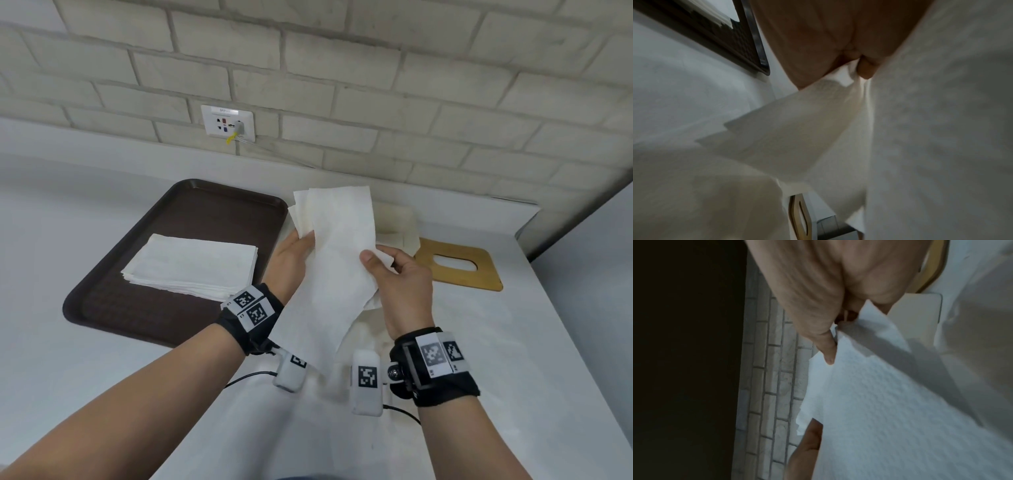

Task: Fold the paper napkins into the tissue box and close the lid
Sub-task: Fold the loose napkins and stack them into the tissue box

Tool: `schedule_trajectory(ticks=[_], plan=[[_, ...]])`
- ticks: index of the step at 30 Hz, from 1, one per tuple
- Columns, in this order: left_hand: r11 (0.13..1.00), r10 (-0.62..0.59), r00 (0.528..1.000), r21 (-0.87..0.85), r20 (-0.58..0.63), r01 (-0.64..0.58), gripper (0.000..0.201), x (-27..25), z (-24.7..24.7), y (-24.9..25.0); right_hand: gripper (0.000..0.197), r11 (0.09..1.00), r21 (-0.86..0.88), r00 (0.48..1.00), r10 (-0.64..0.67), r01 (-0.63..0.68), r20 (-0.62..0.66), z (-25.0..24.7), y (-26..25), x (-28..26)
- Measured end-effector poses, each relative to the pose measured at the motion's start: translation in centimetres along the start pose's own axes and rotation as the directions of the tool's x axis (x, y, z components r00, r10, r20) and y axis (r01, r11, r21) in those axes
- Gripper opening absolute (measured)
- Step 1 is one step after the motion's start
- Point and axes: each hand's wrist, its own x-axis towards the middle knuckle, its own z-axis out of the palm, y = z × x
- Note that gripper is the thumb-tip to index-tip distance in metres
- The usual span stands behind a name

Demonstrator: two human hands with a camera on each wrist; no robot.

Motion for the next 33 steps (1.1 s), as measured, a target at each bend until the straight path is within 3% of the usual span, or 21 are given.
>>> schedule_trajectory(ticks=[2, 4, 8, 18, 22, 26, 30, 33], plan=[[0.996, -0.055, 0.998, -0.076, -0.005, 0.055, 0.032, 0.3, 0.0, -0.2, 0.013, 0.999, -0.041, 1.0, -0.011, 0.01, -0.011, 0.0, -0.2, 0.0], [0.995, -0.074, 0.997, -0.068, 0.026, 0.076, 0.033, 0.4, 0.3, -0.5, 0.016, 0.995, -0.096, 0.999, -0.042, 0.041, -0.014, 0.0, -0.1, 0.1], [0.992, -0.08, 0.996, -0.102, -0.033, 0.077, 0.027, 0.5, 0.9, -1.4, 0.019, 0.99, -0.135, 0.999, -0.047, 0.045, -0.014, 0.2, 0.4, 0.4], [0.991, -0.026, 0.996, -0.135, -0.087, 0.014, 0.027, 1.7, -0.2, -1.2, 0.013, 0.99, -0.122, 0.997, -0.075, 0.075, 0.008, -2.0, 0.1, 0.5], [0.994, 0.007, 0.992, -0.111, -0.123, -0.021, 0.027, 2.4, -1.6, -0.9, 0.01, 0.968, -0.186, 0.985, -0.17, 0.168, 0.007, -4.7, -2.4, 0.5], [0.994, 0.008, 0.995, -0.111, -0.102, -0.02, 0.024, 2.8, -1.9, -0.6, 0.011, 0.943, -0.079, 0.944, -0.318, 0.325, 0.089, -6.0, -7.2, -0.3], [0.994, -0.006, 0.999, -0.114, -0.051, 0.0, 0.023, 2.7, -1.1, -0.5, 0.011, 0.94, 0.111, 0.929, -0.336, 0.322, 0.153, -4.8, -9.6, 0.0], [0.995, -0.023, 1.0, -0.1, -0.015, 0.021, 0.02, 2.3, -0.2, -0.3, 0.011, 0.935, 0.022, 0.917, -0.351, 0.354, 0.189, -2.6, -9.3, 1.2]])
